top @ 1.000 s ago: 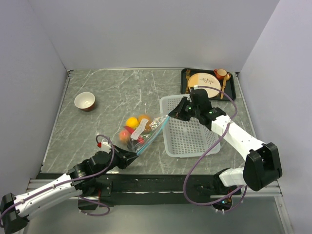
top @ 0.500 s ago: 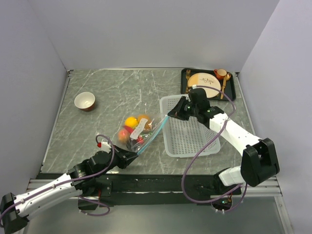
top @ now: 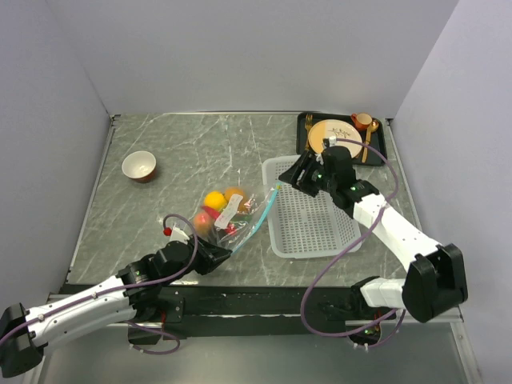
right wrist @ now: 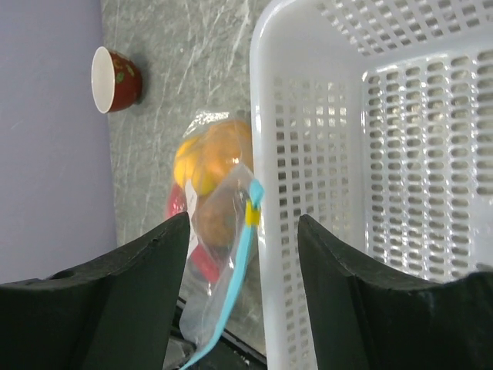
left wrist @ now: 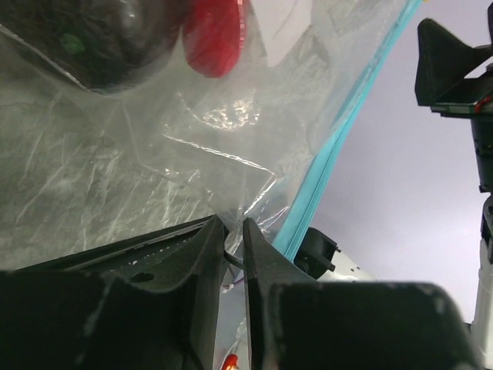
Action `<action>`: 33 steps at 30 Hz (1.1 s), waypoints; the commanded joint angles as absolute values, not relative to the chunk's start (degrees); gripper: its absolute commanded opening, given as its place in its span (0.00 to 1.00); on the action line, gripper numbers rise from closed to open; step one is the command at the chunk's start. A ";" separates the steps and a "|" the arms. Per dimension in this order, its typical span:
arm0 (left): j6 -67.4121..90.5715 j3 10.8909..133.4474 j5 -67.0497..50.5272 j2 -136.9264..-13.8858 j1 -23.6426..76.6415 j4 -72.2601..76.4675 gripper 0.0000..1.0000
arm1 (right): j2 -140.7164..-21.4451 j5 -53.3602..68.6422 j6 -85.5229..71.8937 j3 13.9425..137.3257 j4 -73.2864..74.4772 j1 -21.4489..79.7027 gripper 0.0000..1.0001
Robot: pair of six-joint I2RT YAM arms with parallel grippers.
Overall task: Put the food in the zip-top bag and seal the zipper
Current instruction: Place the zipper food storage bag at the center of the board.
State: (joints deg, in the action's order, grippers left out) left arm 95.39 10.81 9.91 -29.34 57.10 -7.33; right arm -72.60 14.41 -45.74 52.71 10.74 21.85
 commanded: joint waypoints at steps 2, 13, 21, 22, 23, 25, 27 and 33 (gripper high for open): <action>92.20 13.97 9.76 -31.02 57.30 -4.57 0.22 | -66.80 15.11 -47.55 48.17 8.88 21.62 0.66; 91.50 13.09 7.47 -34.19 57.30 1.04 0.01 | -66.18 20.92 -47.72 44.12 9.14 24.08 0.67; 89.47 15.12 4.84 -40.42 57.30 4.22 0.01 | -70.83 21.09 -47.73 46.04 8.08 27.15 0.68; 89.30 15.55 4.75 -41.04 57.30 4.48 0.01 | -72.75 20.48 -47.29 46.92 8.78 28.03 0.68; 88.86 15.82 4.31 -41.48 57.30 5.18 0.01 | -73.82 20.04 -46.50 47.89 10.62 28.39 0.68; 88.24 16.78 3.96 -42.89 57.30 5.71 0.01 | -76.53 19.60 -45.79 50.18 11.77 29.26 0.68; 87.54 17.40 3.52 -44.03 57.39 5.71 0.01 | -78.04 19.95 -45.09 51.76 12.04 29.62 0.67; 87.19 17.93 3.25 -44.30 57.30 5.10 0.01 | -80.50 19.07 -43.07 56.41 12.39 31.20 0.56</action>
